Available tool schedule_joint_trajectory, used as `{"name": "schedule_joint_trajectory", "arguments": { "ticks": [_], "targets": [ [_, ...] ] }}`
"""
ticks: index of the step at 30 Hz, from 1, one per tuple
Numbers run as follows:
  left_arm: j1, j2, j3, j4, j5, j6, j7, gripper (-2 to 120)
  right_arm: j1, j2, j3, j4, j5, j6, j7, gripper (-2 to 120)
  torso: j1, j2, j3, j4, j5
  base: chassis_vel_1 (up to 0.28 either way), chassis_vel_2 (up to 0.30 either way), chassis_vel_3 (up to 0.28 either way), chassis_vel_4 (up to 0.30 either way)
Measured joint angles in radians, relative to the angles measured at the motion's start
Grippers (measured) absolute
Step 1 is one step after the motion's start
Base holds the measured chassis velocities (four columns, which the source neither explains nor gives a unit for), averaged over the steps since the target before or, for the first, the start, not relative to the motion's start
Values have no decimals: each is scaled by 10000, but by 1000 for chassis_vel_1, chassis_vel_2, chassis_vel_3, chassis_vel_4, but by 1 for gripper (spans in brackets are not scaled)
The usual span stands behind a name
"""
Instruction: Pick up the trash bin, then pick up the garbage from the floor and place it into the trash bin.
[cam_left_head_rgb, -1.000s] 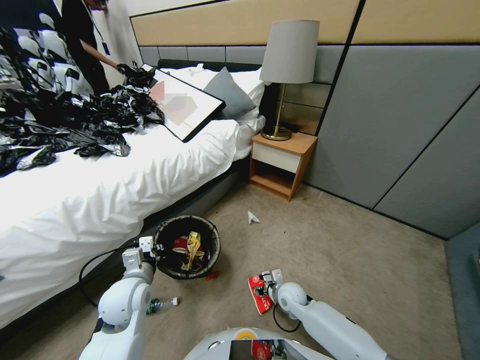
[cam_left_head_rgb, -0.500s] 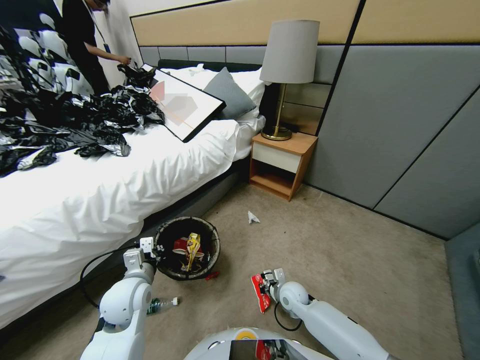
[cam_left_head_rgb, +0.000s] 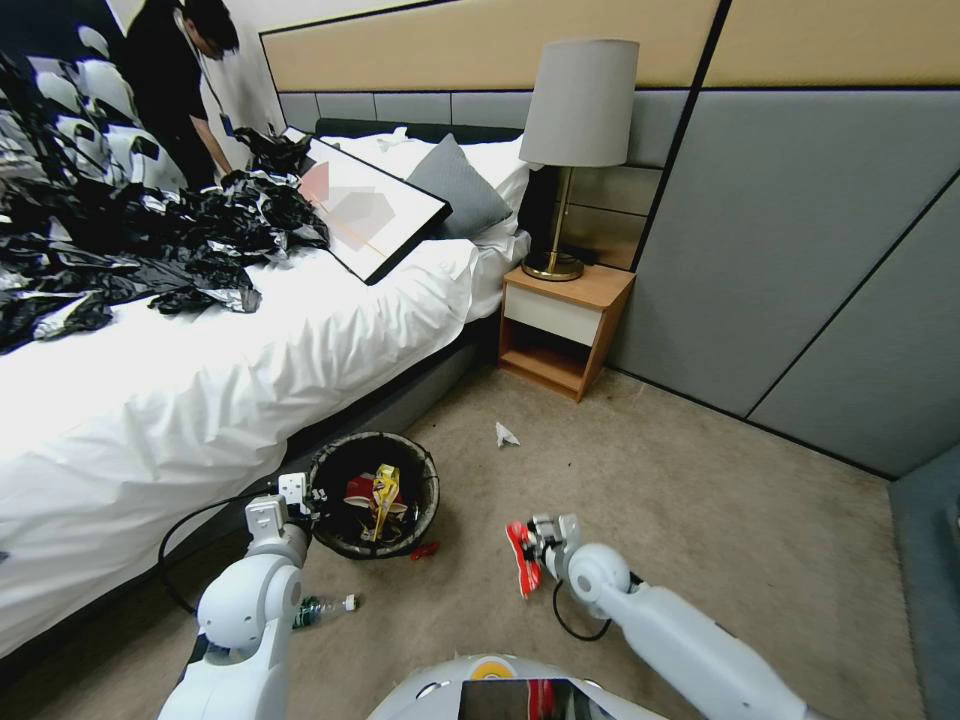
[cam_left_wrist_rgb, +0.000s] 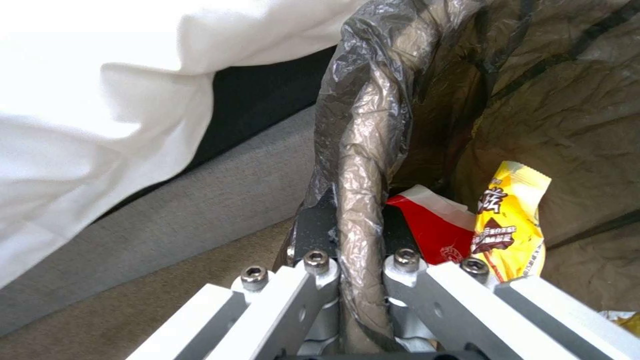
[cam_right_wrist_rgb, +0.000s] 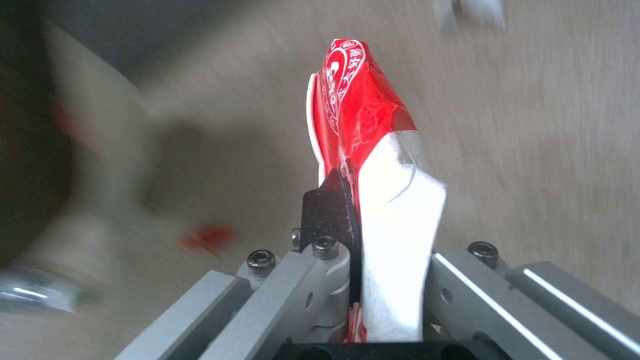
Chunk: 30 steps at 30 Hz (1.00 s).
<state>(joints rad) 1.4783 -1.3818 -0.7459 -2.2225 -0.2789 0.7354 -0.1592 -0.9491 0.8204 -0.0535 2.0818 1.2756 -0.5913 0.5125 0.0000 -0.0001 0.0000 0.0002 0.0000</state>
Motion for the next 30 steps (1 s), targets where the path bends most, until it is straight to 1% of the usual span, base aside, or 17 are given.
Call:
{"name": "schedule_joint_trajectory", "arguments": {
  "ticks": [2,3,6,7,9,10,13,14,15,16,17,18,20,22,23,25,30],
  "targets": [
    [20,0,17,-23,18,0,28,0,380,-372,372,723,634,-68,144,0,0,0,0,-1,1,0,0,0,0],
    [20,0,17,-23,18,0,28,0,380,-372,372,723,634,-68,144,0,0,0,0,-1,1,0,0,0,0],
    [25,-84,109,-28,132,0,87,0,1380,-910,957,1770,1759,-152,358,0,0,0,0,-5,2,0,0,0,0],
    [25,-84,109,-28,132,0,87,0,1380,-910,957,1770,1759,-152,358,0,0,0,0,-5,2,0,0,0,0],
    [28,-130,168,4,209,0,123,0,2484,-1242,1069,2230,2572,-5,310,0,0,0,0,-2,-1,0,0,0,0],
    [28,-130,168,4,209,0,123,0,2484,-1242,1069,2230,2572,-5,310,0,0,0,0,-2,-1,0,0,0,0],
    [38,-150,192,51,279,0,156,0,3988,-1344,816,2463,3612,258,-127,0,0,0,0,-4,-1,0,0,0,0],
    [38,-150,192,51,279,0,156,0,3988,-1344,816,2463,3612,258,-127,0,0,0,0,-4,-1,0,0,0,0],
    [51,-158,195,61,290,0,170,0,4477,-1282,647,2466,3824,405,-404,0,0,0,0,3,-2,0,0,0,0],
    [66,-168,194,68,304,0,173,0,4897,-1198,442,2421,3892,570,-780,0,-1,0,0,-7,0,0,0,0,0],
    [66,-168,194,68,304,0,173,0,4897,-1198,442,2421,3892,570,-780,0,-1,0,0,-7,0,0,0,0,0],
    [81,-183,200,70,317,0,179,0,5462,-1064,158,2347,3907,746,-1262,0,1,0,0,1,6,0,0,0,0],
    [90,-195,204,83,337,0,180,0,6036,-892,-119,2266,3934,846,-1611,0,0,0,-1,-4,-1,0,0,0,0],
    [94,-214,214,128,369,0,192,0,7202,-464,-871,2099,4155,922,-2060,0,0,0,0,0,0,0,0,0,0],
    [94,-214,214,128,369,0,192,0,7202,-464,-871,2099,4155,922,-2060,0,0,0,0,0,0,0,0,0,0],
    [79,-215,211,163,388,0,191,0,8179,99,-1742,1956,4536,949,-1990,0,0,0,0,1,-2,0,0,0,0],
    [49,-233,189,176,388,0,191,0,8887,692,-2702,1816,4849,965,-1587,0,0,0,0,0,-2,0,0,0,0]
  ]
}}
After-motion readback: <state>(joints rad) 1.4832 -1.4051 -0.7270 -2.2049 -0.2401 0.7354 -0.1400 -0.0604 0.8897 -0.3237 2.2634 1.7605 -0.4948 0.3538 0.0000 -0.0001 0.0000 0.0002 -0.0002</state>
